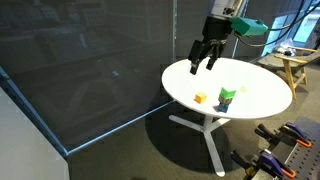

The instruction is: Unstack the dark green toy block from the grey toy block

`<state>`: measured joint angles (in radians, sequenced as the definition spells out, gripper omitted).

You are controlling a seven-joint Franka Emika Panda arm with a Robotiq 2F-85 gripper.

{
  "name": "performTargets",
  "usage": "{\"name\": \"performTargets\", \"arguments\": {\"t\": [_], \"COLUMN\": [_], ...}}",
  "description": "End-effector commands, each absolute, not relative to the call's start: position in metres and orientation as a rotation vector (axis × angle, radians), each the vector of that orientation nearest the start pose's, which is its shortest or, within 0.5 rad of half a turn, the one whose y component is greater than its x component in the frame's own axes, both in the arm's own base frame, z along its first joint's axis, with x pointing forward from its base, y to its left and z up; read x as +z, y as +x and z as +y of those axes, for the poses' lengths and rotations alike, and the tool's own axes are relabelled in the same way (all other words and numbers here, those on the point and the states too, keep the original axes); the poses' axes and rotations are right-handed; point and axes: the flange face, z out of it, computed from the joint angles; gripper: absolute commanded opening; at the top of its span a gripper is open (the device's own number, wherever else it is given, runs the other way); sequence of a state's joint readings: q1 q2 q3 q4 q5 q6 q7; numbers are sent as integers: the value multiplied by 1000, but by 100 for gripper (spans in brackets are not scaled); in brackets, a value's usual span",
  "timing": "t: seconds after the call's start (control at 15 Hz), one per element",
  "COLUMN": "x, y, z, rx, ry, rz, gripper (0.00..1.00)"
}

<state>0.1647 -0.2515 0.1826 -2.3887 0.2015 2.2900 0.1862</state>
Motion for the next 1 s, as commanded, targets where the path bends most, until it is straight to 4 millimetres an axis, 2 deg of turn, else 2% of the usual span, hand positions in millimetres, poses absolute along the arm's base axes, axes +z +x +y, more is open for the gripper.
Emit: {"name": "performTargets", "arguments": {"t": [0.0,0.6,0.93], "x": [430,430,433], "y": [443,444,450], "z": [167,166,156], "rx": [-173,-173,-204], "ry": [-2985,-2987,-3019], "rz": [-56,-50,16], "gripper": [100,100,100]}}
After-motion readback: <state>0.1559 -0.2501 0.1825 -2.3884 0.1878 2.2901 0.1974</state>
